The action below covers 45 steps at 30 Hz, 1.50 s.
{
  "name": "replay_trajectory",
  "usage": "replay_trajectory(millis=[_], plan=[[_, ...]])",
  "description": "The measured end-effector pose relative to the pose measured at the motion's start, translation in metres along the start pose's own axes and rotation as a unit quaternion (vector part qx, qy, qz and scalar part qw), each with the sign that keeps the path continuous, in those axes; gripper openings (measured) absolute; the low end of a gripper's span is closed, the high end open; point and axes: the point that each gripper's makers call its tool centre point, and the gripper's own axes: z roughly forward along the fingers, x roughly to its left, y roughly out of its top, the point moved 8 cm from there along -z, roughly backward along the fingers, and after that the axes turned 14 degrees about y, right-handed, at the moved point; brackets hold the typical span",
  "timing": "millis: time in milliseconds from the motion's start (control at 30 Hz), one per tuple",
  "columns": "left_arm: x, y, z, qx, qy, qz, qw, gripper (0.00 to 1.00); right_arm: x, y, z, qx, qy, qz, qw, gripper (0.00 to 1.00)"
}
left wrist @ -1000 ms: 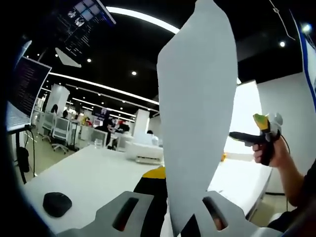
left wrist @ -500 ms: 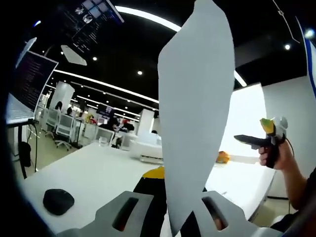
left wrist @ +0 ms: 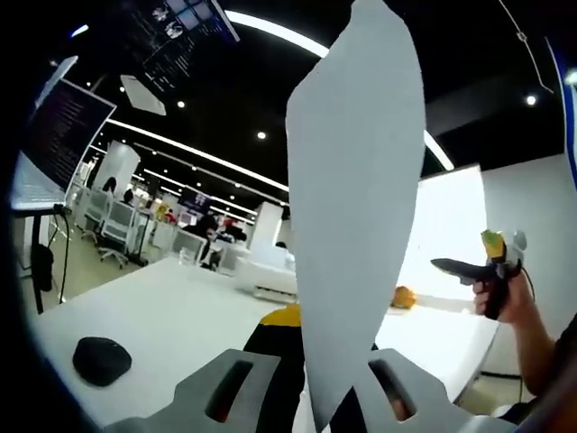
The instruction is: Organize the stack of printing papers by aligning and flattening the scattered papers on the table
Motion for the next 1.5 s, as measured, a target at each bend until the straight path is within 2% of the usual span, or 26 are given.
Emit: replay_trajectory(millis=[333,700,1133,1167,1233,1433,1500], plan=[[0.002,0.003,0.001,0.001,0.002,-0.005,1.0000,0.06,-0.008,0.001,0.001,-0.005,-0.002,-0.004,1.0000,0.79],[-0.001,0.008,0.003,0.005,0.005,0.017,0.9998,0.06,-0.008,0.000,0.000,-0.006,-0.004,-0.012,0.9999,0.79],[0.000,0.003,0.003,0.010,0.011,0.030,0.9994,0.06,-0.007,0.003,0.001,-0.015,-0.010,-0.015,0.9997,0.79],[0.000,0.002,0.003,0.011,0.011,0.030,0.9994,0.06,-0.003,0.013,-0.013,-0.017,-0.011,-0.016,0.9997,0.79],[0.000,0.001,0.003,0.011,0.012,0.030,0.9994,0.06,-0.003,0.018,-0.019,-0.026,-0.014,-0.013,0.9995,0.78],[0.002,-0.005,0.003,0.012,0.017,0.041,0.9989,0.06,-0.002,0.013,-0.016,-0.023,-0.011,-0.009,0.9996,0.78],[0.002,-0.005,0.002,-0.001,0.017,0.059,0.9981,0.06,-0.002,0.012,-0.016,-0.020,-0.012,-0.009,0.9997,0.78]])
